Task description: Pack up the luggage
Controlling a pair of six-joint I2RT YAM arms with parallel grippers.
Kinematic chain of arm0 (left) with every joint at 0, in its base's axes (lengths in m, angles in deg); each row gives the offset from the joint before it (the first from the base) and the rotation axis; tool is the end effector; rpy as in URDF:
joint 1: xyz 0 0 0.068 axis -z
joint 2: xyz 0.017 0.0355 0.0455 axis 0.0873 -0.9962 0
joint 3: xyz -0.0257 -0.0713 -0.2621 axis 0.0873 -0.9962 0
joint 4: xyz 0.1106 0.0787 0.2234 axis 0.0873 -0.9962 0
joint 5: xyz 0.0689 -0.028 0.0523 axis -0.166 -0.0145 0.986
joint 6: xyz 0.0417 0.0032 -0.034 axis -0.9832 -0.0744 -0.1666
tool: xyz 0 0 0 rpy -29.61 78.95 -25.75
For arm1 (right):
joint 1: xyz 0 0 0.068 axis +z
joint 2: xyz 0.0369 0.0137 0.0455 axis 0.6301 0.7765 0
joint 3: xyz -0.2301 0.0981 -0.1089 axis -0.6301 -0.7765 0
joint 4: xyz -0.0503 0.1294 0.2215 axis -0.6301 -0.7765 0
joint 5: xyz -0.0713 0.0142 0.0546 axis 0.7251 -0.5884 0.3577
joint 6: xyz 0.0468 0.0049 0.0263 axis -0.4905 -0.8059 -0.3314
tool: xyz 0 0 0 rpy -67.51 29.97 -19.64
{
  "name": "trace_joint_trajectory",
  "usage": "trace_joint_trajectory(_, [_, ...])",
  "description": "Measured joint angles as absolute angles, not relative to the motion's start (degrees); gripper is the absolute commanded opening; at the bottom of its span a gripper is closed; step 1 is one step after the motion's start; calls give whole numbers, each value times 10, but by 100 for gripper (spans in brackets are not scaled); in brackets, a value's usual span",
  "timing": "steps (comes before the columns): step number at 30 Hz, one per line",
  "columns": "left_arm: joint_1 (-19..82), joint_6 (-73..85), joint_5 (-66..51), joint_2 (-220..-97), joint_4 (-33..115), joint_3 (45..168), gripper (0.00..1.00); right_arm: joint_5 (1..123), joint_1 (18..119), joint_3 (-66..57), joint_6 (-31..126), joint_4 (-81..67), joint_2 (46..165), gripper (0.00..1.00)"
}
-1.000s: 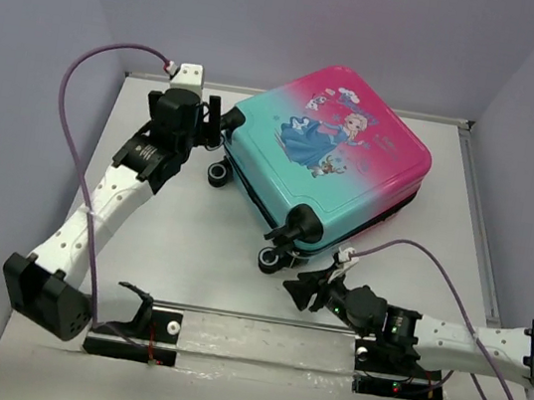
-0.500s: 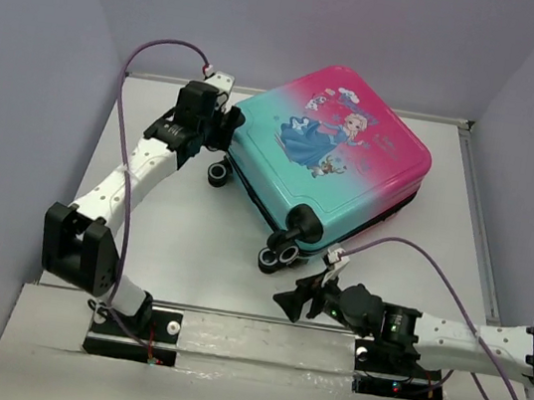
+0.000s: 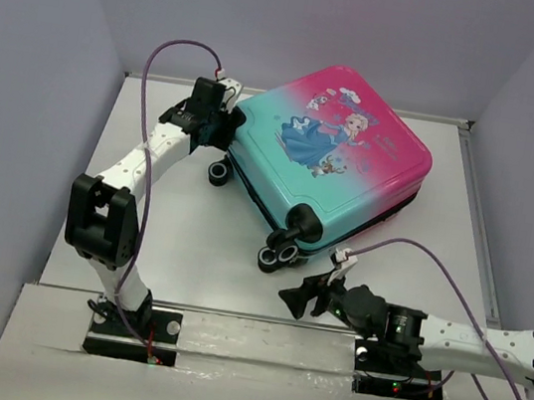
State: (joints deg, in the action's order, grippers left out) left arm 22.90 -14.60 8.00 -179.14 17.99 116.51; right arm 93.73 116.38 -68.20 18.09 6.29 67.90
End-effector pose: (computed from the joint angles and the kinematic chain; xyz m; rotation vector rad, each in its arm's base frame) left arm 0.3721 -0.1155 0.3121 0.4351 2.1333 0.0509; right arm 0.0518 0.1624 0.1851 -0.4038 1.9417 0.9387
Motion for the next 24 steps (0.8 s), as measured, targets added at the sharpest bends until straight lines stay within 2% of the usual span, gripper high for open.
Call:
trace_joint_trajectory(1, [229, -144, 79, -1791, 180, 1166, 6, 944, 1164, -682, 180, 55, 672, 90])
trace_joint_trajectory(2, [229, -144, 78, -1791, 182, 1166, 6, 954, 1161, -682, 179, 40, 661, 89])
trace_joint_trajectory(5, [229, -142, 79, -1791, 185, 1165, 6, 976, 1145, -678, 178, 2, 630, 73])
trace_joint_trajectory(6, [229, -138, 80, -1789, 194, 1157, 6, 979, 1135, -676, 177, -15, 619, 49])
trace_joint_trajectory(7, [229, -133, 83, -1784, 207, 1146, 6, 983, 1117, -672, 177, -37, 603, 39])
trace_joint_trajectory(11, [230, -99, 87, -1747, 270, 1083, 6, 990, 1013, -656, 179, -108, 545, 12])
trace_joint_trajectory(13, [230, -74, 88, -1717, 304, 1043, 6, 985, 962, -644, 181, -129, 540, 7])
trace_joint_trajectory(24, [264, 16, 113, -1535, 285, 887, 6, 930, 794, -547, 230, -175, 706, 7])
